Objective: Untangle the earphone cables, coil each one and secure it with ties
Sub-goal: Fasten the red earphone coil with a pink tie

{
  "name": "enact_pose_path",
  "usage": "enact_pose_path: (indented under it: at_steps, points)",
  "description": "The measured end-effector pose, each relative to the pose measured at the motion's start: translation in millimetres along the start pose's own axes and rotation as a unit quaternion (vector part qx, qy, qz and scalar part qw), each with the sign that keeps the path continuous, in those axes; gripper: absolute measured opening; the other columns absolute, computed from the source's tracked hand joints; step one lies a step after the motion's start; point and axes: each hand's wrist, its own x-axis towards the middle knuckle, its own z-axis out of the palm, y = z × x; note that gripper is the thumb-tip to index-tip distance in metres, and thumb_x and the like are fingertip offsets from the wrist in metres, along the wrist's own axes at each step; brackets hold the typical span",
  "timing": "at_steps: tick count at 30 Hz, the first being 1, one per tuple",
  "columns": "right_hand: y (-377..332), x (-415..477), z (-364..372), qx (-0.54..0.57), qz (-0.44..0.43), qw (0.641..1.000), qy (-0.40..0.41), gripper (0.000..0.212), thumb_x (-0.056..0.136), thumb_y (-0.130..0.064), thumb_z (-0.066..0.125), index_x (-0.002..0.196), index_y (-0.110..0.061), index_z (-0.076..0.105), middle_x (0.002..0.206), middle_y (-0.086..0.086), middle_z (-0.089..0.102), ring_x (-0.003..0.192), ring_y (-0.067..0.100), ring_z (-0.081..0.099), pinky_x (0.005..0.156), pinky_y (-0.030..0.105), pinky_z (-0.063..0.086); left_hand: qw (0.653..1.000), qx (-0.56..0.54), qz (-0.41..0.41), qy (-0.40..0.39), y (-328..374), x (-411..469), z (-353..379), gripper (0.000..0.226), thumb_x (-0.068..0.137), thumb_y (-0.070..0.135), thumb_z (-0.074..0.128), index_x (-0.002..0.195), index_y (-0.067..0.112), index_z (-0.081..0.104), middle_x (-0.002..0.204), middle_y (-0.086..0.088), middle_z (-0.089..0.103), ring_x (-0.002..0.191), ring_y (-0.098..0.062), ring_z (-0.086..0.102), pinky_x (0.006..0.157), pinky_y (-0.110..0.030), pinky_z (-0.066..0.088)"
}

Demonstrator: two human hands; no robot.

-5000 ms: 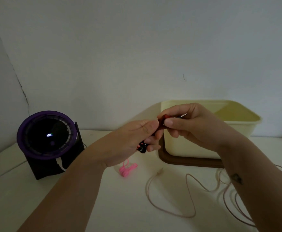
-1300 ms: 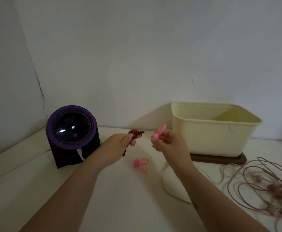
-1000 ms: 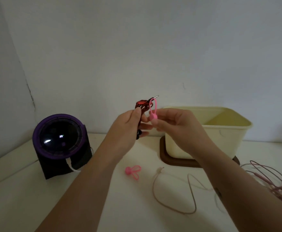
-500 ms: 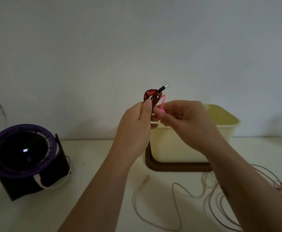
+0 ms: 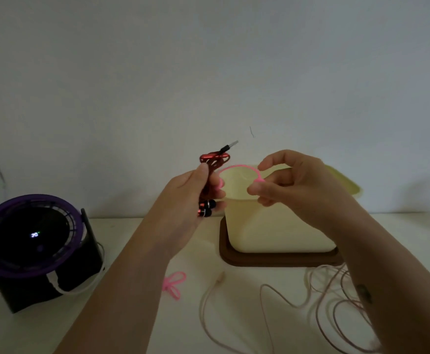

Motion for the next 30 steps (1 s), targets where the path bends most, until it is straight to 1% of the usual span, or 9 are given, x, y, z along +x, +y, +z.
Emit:
enact_pose_path:
  at_steps: [5,8,12,16,19,21,24,28,30]
  points:
    - [-3.6,-1.3,1.5,0.102,-0.024,0.994,-0.043,0.024,0.07,-0.017,0.066,0.088,-0.012,0.05,0.062,0.002,0.068,0.064,0.018,0.063,0.064,0.022,0.053,0.995,-0.098,-0.027,-0.01,2.7,3.3,-12.3,0.037,0.101,0.027,0.035,0.071,0.013,0.052,0.064,0.004,0.06,0.061,-0.008,0.059,0.065,-0.024,0.056]
    - [-4.9,-2.1,6.0,0.115,-0.039,0.991,-0.052,0.013,0.071,-0.019,0.064,0.083,-0.012,0.063,0.068,0.002,0.069,0.064,0.014,0.063,0.067,0.023,0.055,0.998,0.065,-0.018,-0.012,-6.2,3.7,-10.7,0.039,0.102,0.028,0.034,0.072,0.013,0.056,0.074,0.004,0.064,0.079,-0.012,0.065,0.075,-0.028,0.057]
    - [-11.8,-7.1,4.3,0.014,-0.03,0.996,-0.079,0.016,0.072,-0.019,0.072,0.088,-0.017,0.07,0.081,0.001,0.074,0.073,0.017,0.07,0.071,0.025,0.056,0.941,0.335,0.019,0.04,-12.0,4.7,-12.8,0.038,0.102,0.033,0.03,0.079,0.023,0.059,0.09,0.006,0.066,0.092,-0.017,0.062,0.089,-0.037,0.048]
    - [-14.4,-10.4,7.8,-0.083,-0.038,0.991,-0.094,0.013,0.08,-0.011,0.07,0.088,-0.022,0.07,0.08,-0.008,0.074,0.068,0.005,0.068,0.058,0.021,0.054,0.918,0.392,0.053,0.023,-3.8,0.6,-13.0,0.041,0.102,0.03,0.029,0.071,0.019,0.053,0.073,0.005,0.063,0.069,-0.007,0.061,0.062,-0.017,0.042]
    - [-13.0,-9.7,14.9,-0.14,-0.072,0.985,-0.069,0.012,0.083,-0.017,0.068,0.085,-0.028,0.072,0.075,-0.011,0.072,0.064,0.017,0.066,0.067,0.032,0.055,0.937,0.345,0.006,-0.059,-2.8,-3.5,-7.8,0.04,0.102,0.029,0.031,0.069,0.016,0.049,0.056,0.007,0.047,0.051,-0.003,0.055,0.047,-0.007,0.036]
    - [-11.5,-8.8,19.9,-0.162,-0.095,0.98,-0.071,0.01,0.082,-0.023,0.068,0.083,-0.033,0.072,0.076,-0.01,0.067,0.059,0.004,0.054,0.058,0.019,0.044,0.948,0.303,-0.013,-0.1,-4.9,-5.3,-4.1,0.039,0.1,0.031,0.035,0.067,0.016,0.048,0.052,0.011,0.044,0.052,-0.006,0.049,0.049,-0.008,0.037]
    - [-9.5,-8.5,26.3,-0.195,-0.107,0.972,-0.069,0.008,0.08,-0.028,0.069,0.081,-0.036,0.072,0.084,-0.012,0.049,0.075,-0.005,0.047,0.071,0.008,0.037,0.954,0.263,-0.024,-0.143,-6.2,-7.2,-1.0,0.036,0.1,0.023,0.034,0.068,0.016,0.049,0.05,0.013,0.039,0.06,-0.015,0.042,0.053,-0.014,0.04]
    - [-5.4,-8.3,31.7,-0.193,-0.105,0.973,-0.074,0.02,0.082,-0.031,0.066,0.08,-0.05,0.064,0.103,-0.022,0.052,0.107,0.0,0.043,0.083,-0.001,0.028,0.955,0.233,-0.045,-0.18,-4.1,-7.8,-4.4,0.035,0.103,0.019,0.029,0.109,0.004,0.059,0.053,0.012,0.037,0.056,-0.011,0.041,0.061,-0.018,0.043]
    - [-4.2,-7.5,33.2,-0.189,-0.102,0.974,-0.074,0.019,0.082,-0.035,0.063,0.082,-0.053,0.063,0.107,-0.026,0.054,0.113,0.0,0.04,0.087,-0.001,0.026,0.956,0.212,-0.052,-0.195,-1.9,-9.3,-4.5,0.036,0.103,0.021,0.029,0.109,0.004,0.06,0.054,0.011,0.038,0.054,-0.009,0.043,0.065,-0.021,0.047]
